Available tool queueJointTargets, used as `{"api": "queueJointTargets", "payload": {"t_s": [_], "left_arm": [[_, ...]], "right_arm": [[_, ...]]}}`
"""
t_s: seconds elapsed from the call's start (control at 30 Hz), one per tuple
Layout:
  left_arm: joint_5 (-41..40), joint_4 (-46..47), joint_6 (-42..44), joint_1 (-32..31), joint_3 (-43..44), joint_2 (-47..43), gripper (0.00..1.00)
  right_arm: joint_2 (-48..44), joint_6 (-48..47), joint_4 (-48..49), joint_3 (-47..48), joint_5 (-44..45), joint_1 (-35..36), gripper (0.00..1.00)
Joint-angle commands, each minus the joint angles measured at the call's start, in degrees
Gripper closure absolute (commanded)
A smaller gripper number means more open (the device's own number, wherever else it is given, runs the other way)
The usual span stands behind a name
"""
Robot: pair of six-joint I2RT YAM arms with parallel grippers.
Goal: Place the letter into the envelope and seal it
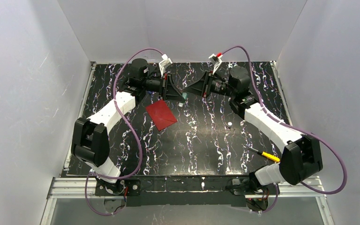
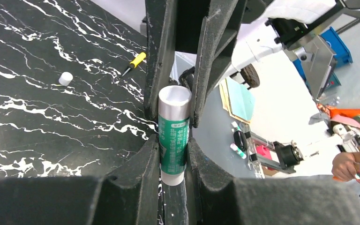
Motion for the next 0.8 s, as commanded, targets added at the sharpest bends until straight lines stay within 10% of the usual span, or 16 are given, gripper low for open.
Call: {"api": "queueJointTargets", "payload": {"t_s": [0.0, 0.1, 0.2, 0.47, 0.77], "left_arm": [[0.6, 0.1, -0.3, 0.0, 1.8, -3.0, 1.00], [-10.3, 0.0, 1.8, 0.0, 0.2, -3.4, 1.00], [-18.9, -2.0, 6.5, 0.0, -0.8, -3.7, 1.00], [-32.3, -22.2, 24.8, -1.3, 4.7, -3.0, 1.00], [-34.1, -23.6, 25.4, -1.4, 4.5, -3.8, 1.00]], "right_arm": [[0.5, -2.8, 1.9, 3.7, -6.9, -0.2, 0.94], [1.6, -4.9, -23.0, 11.4, 22.8, 1.8, 0.39], [2.7, 2.9, -30.6, 13.1, 33.5, 2.5, 0.28], [10.3, 3.8, -36.2, 22.7, 38.4, 7.2, 0.30], [13.8, 4.5, -36.6, 26.1, 38.5, 7.8, 0.64]]}}
